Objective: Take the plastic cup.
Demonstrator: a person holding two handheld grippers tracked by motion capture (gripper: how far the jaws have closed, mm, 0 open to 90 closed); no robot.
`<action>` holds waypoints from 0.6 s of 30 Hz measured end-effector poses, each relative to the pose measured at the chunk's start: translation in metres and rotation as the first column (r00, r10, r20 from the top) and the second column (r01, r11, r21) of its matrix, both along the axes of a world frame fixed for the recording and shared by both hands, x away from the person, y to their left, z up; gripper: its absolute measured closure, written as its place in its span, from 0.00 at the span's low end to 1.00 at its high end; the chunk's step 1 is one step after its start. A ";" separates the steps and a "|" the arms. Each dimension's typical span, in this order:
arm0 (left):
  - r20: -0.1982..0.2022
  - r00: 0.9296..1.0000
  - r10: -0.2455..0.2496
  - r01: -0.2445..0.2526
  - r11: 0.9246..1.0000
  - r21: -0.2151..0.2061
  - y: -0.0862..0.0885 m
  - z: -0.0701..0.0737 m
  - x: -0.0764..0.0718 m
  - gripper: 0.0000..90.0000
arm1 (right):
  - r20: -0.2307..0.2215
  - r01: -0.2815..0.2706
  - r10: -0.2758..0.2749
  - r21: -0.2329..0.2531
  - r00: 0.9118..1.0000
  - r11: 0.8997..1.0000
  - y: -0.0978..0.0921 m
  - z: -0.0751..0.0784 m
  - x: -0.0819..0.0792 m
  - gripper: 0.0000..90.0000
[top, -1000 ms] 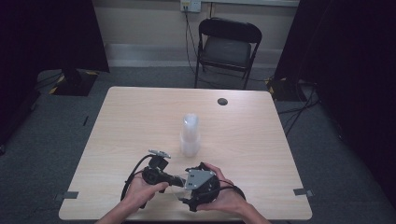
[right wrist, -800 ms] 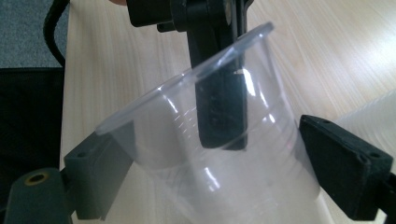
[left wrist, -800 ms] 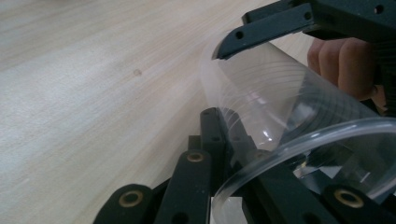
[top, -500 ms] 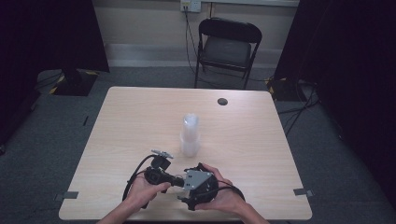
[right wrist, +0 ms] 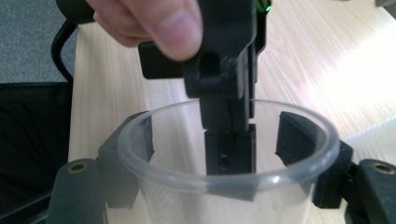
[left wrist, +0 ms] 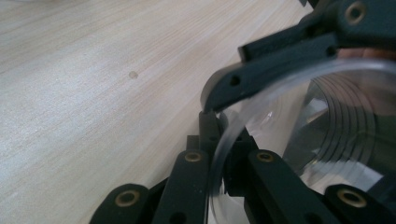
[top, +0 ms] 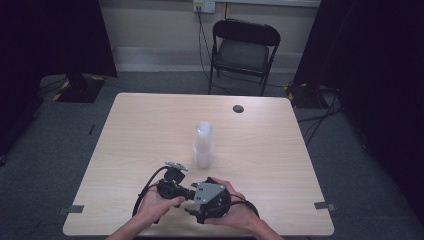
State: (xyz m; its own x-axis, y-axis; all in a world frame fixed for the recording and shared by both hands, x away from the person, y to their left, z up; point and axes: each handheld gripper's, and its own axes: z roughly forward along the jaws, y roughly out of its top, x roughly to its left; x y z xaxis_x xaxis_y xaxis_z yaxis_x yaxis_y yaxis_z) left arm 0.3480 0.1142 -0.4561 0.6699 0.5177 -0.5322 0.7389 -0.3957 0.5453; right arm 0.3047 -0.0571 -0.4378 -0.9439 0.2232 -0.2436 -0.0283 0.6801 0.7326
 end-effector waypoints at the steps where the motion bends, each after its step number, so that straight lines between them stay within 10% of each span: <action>1: 0.011 1.000 -0.004 0.004 1.000 0.003 0.000 0.000 0.000 0.98 | -0.001 0.004 -0.004 0.006 1.000 1.000 0.000 0.001 0.001 0.30; 18: 0.049 0.998 0.027 -0.024 0.998 -0.053 0.014 -0.003 -0.001 0.92 | -0.044 0.022 -0.021 0.023 0.999 0.999 0.000 0.000 0.006 0.33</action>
